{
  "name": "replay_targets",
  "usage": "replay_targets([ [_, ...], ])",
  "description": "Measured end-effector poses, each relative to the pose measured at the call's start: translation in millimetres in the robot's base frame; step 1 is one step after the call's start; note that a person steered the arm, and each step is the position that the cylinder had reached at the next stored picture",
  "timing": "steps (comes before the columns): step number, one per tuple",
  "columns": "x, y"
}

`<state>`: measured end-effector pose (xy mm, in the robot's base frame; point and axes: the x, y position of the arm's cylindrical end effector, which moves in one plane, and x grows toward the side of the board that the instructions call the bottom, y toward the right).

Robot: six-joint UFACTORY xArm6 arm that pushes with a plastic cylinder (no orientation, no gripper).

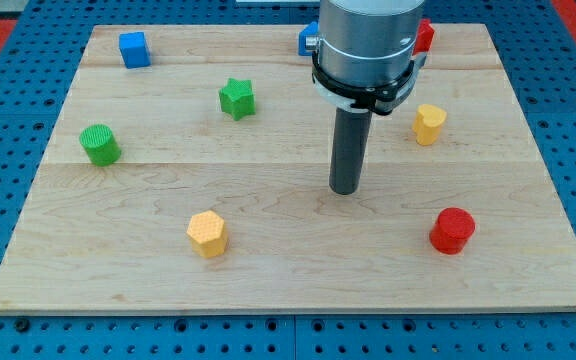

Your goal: Move the yellow towards the bottom left of the board

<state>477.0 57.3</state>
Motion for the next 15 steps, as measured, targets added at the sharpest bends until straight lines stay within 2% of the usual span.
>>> replay_targets([
  [2,12,0],
  [3,38,-51],
  [4,10,-68],
  [5,-25,-131],
  [6,-21,-72],
  [7,-2,17],
  [8,-36,108],
  [9,-74,167],
  [10,-110,134],
  [11,-70,40],
  [12,-41,19],
  [13,-25,56],
  [14,-12,-37],
  [15,-10,-185],
])
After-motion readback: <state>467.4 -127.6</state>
